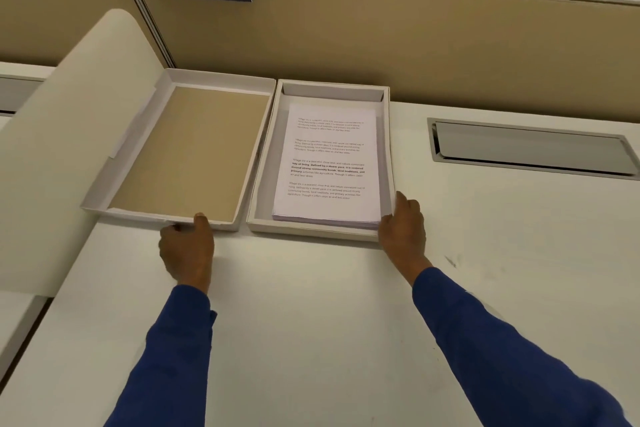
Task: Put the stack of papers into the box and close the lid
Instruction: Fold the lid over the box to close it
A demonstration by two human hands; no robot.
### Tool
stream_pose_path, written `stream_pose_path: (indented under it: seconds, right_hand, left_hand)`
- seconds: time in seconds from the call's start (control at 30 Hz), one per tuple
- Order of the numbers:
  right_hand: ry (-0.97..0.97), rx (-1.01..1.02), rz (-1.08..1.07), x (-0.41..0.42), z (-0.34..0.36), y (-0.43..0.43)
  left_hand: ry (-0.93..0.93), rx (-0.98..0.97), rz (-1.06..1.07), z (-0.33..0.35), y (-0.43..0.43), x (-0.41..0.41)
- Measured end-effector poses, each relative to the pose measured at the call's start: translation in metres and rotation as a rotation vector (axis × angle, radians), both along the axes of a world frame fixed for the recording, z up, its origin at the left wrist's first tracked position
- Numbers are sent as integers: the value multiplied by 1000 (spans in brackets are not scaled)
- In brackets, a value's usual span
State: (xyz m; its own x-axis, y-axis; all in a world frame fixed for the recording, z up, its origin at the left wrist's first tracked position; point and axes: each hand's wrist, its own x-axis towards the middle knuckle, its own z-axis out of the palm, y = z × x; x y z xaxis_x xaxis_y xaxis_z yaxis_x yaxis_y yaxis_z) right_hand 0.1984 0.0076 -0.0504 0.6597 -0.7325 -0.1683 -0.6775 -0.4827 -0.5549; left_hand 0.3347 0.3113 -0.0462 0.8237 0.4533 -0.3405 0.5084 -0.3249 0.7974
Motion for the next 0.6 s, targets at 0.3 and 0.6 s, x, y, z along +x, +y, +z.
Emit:
stream_pose_path:
  seconds: [0.3,0.6]
  right_hand:
    - [-19,6,-19,-46,-6,15]
    - [-78,44,-35,-81,-8,24]
  left_hand:
    - [-263,-178,12,20,-8,-32]
    - [-620,-113,-142,48,-29,-83]
